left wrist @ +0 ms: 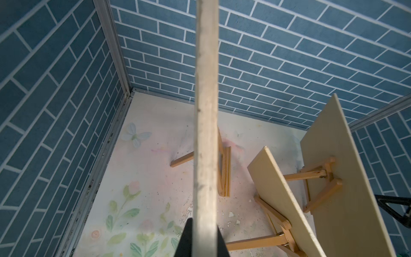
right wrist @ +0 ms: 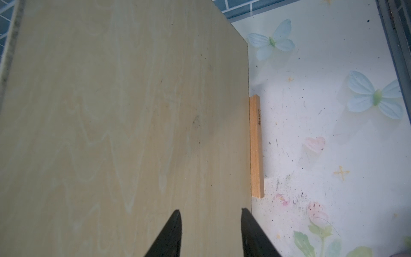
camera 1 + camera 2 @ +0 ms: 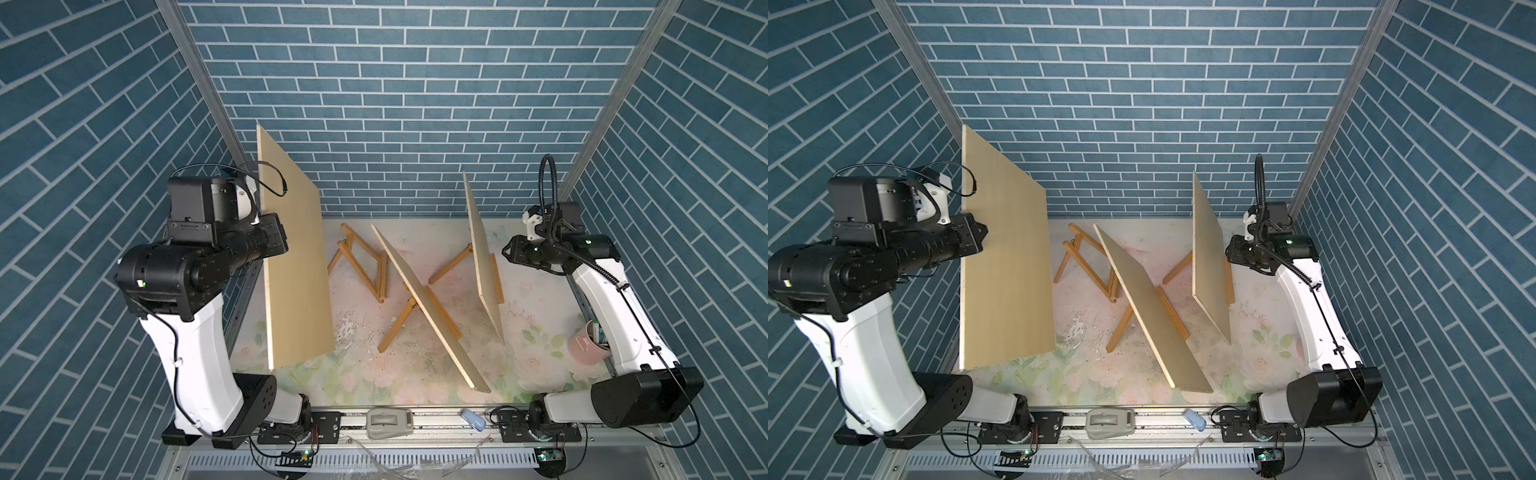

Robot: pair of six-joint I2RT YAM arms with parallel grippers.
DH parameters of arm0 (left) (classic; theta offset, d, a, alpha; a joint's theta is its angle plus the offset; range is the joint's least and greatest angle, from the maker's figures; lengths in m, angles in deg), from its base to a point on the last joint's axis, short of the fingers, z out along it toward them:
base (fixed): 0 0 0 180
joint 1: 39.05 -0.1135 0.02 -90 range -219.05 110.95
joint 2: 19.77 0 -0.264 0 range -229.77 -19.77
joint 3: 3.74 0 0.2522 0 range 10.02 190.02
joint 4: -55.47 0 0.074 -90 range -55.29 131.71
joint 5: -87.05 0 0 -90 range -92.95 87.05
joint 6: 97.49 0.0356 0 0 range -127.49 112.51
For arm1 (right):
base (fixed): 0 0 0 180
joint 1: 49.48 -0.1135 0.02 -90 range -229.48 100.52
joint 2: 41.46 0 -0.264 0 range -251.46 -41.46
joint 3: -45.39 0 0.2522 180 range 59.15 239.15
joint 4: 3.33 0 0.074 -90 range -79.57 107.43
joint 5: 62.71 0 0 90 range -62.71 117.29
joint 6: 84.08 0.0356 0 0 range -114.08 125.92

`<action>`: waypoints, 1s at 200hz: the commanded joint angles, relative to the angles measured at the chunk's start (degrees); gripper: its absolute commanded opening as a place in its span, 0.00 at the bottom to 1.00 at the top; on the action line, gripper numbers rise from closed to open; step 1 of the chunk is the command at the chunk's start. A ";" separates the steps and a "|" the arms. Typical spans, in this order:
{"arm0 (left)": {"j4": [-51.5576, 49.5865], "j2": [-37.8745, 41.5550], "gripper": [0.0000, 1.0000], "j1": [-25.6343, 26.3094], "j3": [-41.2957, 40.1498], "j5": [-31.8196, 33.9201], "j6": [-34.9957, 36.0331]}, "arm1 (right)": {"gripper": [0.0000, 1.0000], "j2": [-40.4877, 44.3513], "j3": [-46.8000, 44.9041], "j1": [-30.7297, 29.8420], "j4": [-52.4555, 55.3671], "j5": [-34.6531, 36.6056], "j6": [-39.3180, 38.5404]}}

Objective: Disassemble the easel
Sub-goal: Place the drawing board at the center of the board.

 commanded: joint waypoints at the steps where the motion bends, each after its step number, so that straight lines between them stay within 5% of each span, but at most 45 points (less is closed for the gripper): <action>1: -1.63 0.27 0.00 -0.53 -3.05 3.51 2.16 | 0.45 1.69 -1.01 -0.52 1.39 -0.80 -1.00; 107: 18.27 -2.52 0.00 -8.39 -26.09 -8.53 10.40 | 0.45 2.19 -3.75 -0.62 0.51 0.30 0.50; 200: 25.43 -8.59 0.00 -9.60 -29.80 -18.28 11.20 | 0.44 1.48 -3.67 -1.13 0.69 1.55 2.52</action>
